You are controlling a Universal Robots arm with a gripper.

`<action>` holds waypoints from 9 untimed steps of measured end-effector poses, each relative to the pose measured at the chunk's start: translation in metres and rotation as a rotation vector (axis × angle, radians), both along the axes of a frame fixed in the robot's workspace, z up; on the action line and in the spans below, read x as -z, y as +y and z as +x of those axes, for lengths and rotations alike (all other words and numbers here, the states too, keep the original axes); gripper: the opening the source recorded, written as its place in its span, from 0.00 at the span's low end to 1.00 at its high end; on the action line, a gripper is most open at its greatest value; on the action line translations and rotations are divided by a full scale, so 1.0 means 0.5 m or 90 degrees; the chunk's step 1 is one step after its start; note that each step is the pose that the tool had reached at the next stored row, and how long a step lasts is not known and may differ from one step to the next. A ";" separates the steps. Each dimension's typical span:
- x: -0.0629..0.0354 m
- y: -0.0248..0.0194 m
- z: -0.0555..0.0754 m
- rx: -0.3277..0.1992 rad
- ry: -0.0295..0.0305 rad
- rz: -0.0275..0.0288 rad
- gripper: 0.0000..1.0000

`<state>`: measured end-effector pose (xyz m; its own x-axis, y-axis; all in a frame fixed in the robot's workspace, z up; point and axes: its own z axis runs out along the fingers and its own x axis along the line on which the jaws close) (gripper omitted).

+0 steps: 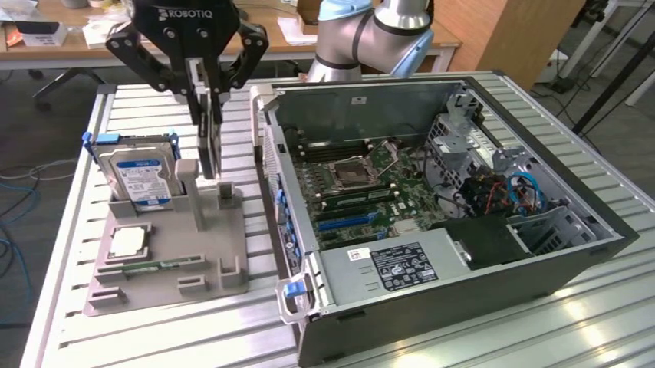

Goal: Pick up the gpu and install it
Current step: 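Pick up the gpu and move the gpu toward the slot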

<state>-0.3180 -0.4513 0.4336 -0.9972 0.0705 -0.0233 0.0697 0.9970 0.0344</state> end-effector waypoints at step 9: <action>-0.016 0.0000 0.000 -0.001 -0.0002 0.0033 0.27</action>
